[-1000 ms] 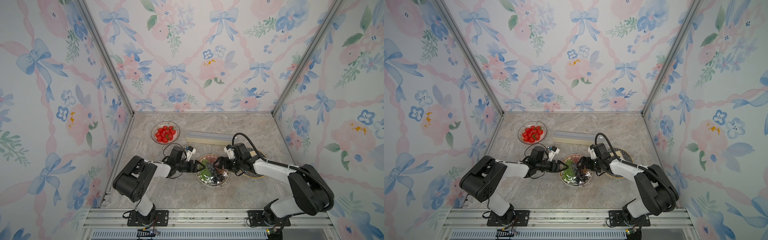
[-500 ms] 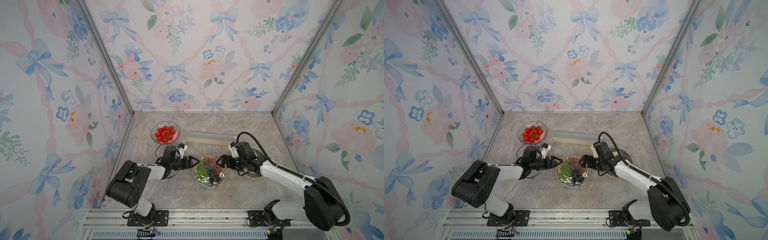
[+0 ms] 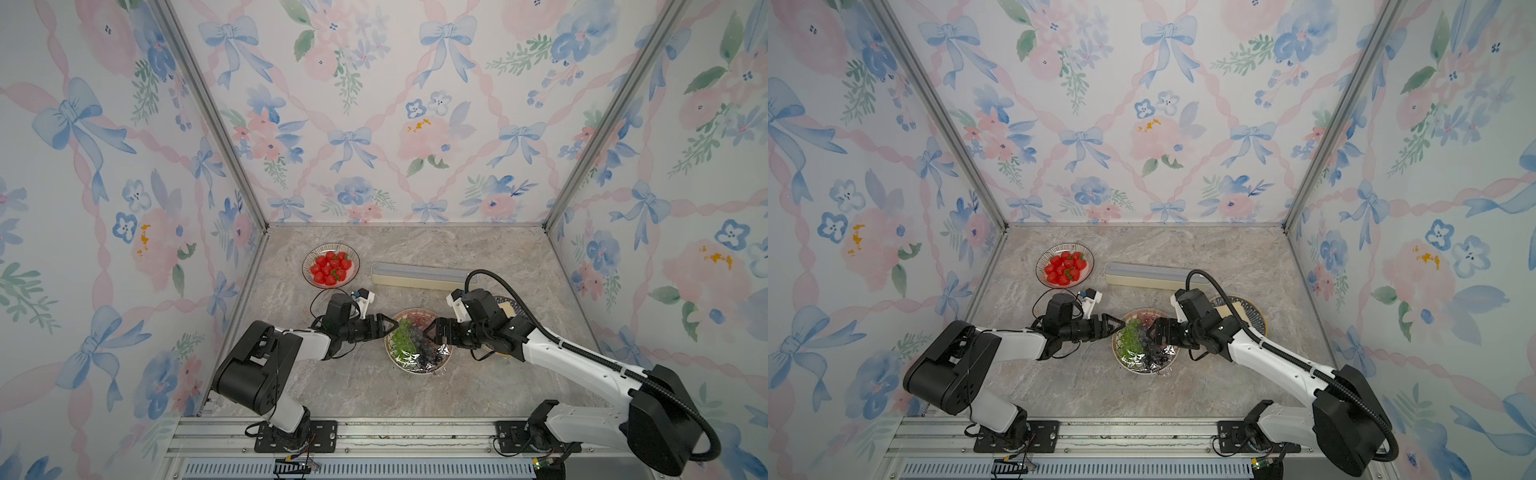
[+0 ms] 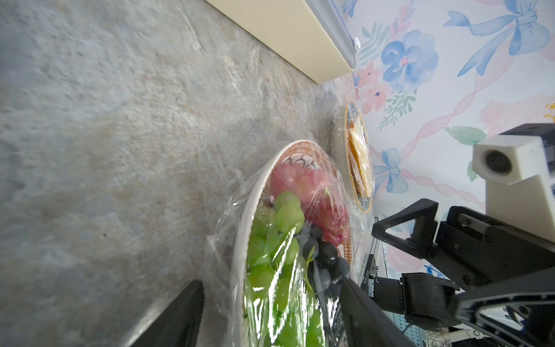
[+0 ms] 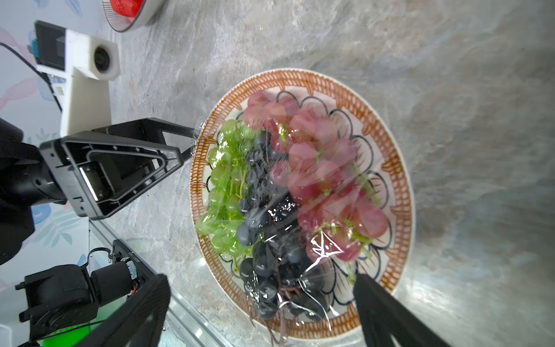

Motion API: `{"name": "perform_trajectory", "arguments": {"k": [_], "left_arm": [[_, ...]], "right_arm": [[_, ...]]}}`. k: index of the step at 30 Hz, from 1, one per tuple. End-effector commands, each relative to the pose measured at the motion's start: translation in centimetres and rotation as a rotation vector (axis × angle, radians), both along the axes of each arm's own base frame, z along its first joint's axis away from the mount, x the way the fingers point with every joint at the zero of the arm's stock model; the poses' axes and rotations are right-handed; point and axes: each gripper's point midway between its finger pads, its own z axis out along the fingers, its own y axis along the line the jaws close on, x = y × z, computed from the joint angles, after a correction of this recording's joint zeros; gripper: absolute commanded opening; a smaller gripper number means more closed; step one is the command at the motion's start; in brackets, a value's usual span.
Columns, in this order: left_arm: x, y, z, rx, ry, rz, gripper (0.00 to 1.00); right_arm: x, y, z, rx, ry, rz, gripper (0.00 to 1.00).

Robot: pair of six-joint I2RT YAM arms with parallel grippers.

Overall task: Wrap the plate with plastic wrap
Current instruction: Cover the plate with plastic wrap.

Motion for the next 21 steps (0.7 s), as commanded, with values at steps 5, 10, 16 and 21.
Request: {"name": "perform_trajectory", "arguments": {"k": [5,10,16,21], "left_arm": [[-0.4,0.4,-1.4,0.026,0.005,-0.005,0.74],[-0.3,0.4,-1.5,0.029,0.006,-0.006,0.74],[-0.4,0.4,-1.6,0.030,0.010,-0.008,0.74],[-0.5,0.3,-1.7,0.030,0.012,-0.014,0.74]], "right_arm": [[0.0,-1.1,-0.7,-0.103,0.022,-0.030,0.97],[-0.6,-1.6,-1.6,-0.130,0.056,-0.026,0.97],[-0.9,-2.2,-2.9,-0.182,0.080,-0.021,0.97],[-0.7,-1.7,-3.8,-0.171,0.092,-0.016,0.97]]}}
